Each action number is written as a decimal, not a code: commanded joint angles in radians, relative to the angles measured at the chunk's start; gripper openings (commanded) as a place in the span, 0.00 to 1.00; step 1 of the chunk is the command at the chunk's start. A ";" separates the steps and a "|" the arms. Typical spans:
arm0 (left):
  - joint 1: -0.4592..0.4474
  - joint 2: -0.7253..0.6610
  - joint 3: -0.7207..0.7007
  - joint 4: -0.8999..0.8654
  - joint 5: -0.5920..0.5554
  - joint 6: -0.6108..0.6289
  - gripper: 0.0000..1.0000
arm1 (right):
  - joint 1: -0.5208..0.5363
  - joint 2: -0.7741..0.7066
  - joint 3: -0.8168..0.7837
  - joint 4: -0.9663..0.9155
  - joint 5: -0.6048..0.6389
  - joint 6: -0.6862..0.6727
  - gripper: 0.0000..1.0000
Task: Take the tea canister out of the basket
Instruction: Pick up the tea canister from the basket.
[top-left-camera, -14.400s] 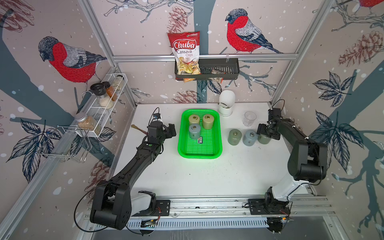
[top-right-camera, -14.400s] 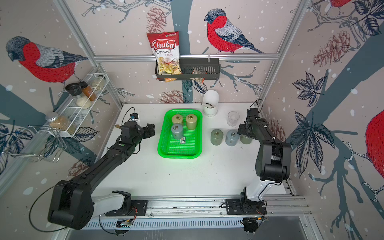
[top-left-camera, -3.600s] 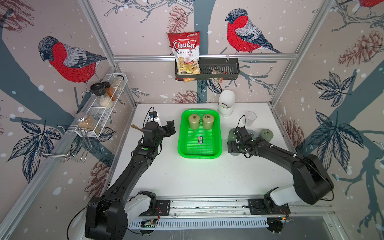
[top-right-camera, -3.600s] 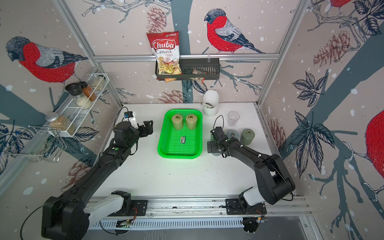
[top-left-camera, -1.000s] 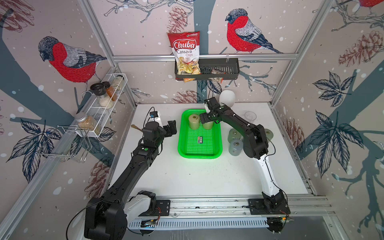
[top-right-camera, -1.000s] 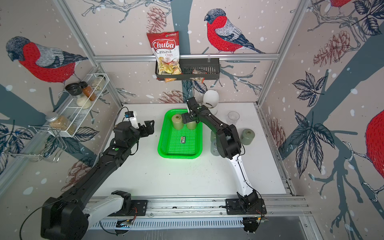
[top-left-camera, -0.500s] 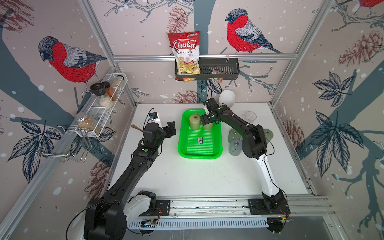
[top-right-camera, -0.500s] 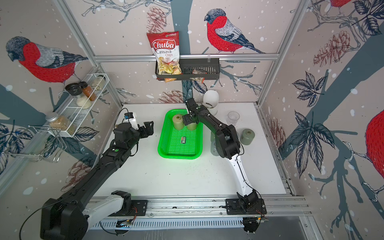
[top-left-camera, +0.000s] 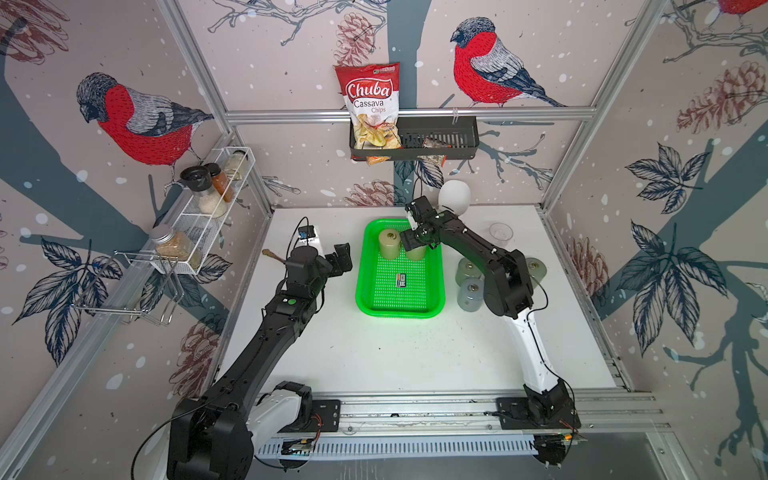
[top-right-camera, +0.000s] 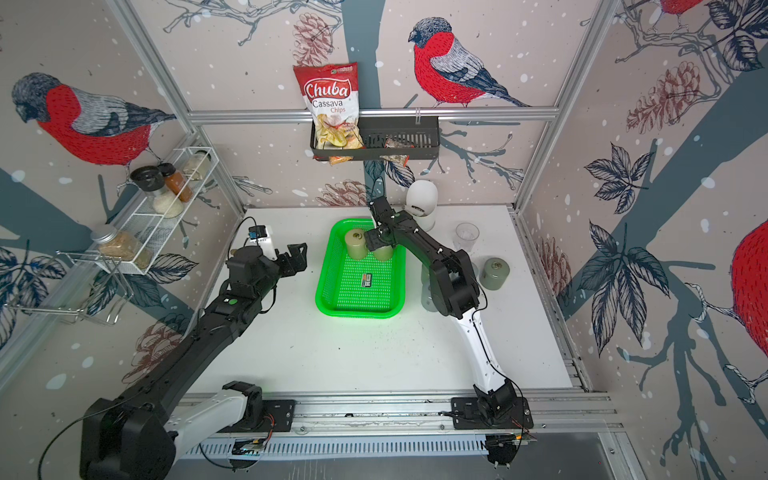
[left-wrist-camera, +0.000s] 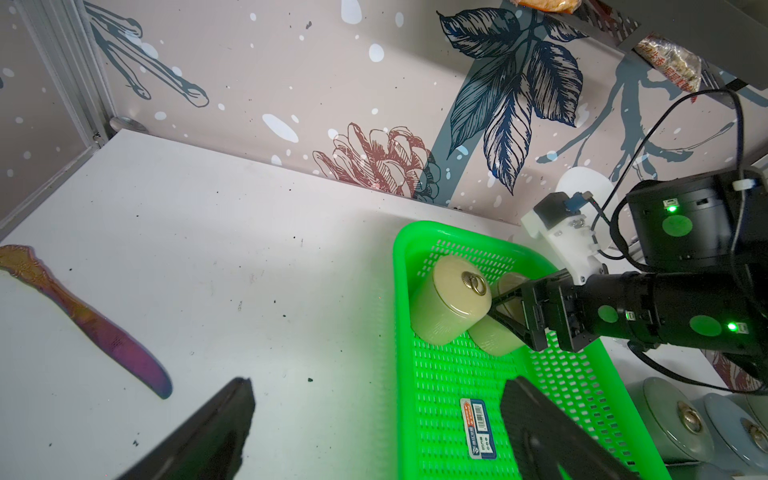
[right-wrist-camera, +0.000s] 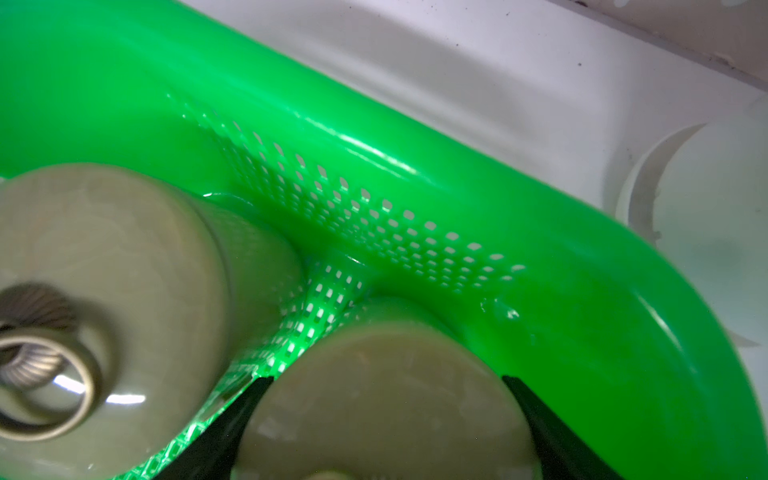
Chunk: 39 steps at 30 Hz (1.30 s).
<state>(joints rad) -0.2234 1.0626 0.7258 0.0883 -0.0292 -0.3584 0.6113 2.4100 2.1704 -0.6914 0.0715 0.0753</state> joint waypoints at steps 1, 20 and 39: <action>-0.001 -0.006 -0.002 0.007 -0.011 0.012 0.97 | 0.005 0.016 -0.003 -0.075 -0.013 -0.016 0.86; -0.001 -0.001 0.012 0.001 -0.015 0.019 0.97 | 0.008 0.031 0.004 -0.080 -0.030 -0.022 0.82; -0.001 -0.007 0.003 -0.001 -0.015 0.015 0.97 | 0.065 -0.190 -0.066 -0.068 0.005 -0.016 0.44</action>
<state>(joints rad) -0.2234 1.0599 0.7315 0.0860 -0.0330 -0.3576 0.6720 2.2875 2.1086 -0.7902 0.0532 0.0551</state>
